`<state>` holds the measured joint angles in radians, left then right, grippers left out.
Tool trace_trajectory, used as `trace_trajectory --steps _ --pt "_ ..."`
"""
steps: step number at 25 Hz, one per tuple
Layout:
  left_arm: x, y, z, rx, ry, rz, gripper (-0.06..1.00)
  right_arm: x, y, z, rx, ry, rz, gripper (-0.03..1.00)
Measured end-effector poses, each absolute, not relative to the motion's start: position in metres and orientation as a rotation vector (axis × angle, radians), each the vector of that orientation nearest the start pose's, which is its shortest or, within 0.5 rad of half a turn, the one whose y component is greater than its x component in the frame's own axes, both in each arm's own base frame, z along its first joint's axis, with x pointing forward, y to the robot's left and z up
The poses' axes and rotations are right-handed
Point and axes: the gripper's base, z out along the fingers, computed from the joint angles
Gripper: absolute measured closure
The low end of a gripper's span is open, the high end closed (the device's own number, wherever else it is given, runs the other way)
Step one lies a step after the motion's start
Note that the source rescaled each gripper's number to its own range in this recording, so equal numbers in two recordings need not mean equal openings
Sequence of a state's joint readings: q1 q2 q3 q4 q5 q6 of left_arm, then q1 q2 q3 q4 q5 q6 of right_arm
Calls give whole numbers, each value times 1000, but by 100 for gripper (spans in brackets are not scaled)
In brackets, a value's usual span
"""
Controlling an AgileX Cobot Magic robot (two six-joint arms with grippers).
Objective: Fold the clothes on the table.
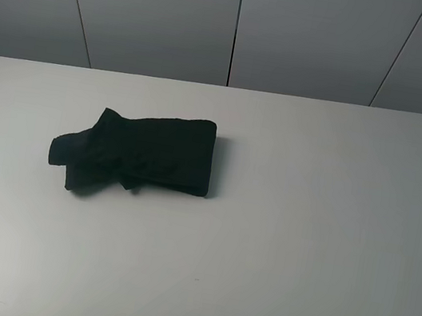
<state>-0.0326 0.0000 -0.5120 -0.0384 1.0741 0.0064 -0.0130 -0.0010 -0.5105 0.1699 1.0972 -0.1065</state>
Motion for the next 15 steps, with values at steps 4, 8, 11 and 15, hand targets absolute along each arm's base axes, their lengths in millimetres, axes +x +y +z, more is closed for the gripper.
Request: trace_trajectory --steps 4,8,11,15 --pt "-7 -3 279 42 2047 -62 2 -8 14 278 -109 2058 130 -2" --pt "-7 -3 279 42 2047 -62 2 -8 14 278 -107 2058 131 -2" --pt "-7 -3 279 42 2049 -62 2 -8 14 278 -107 2058 131 -2" --pt "-7 -3 279 42 2049 -62 2 -8 14 278 -107 2058 131 -2"
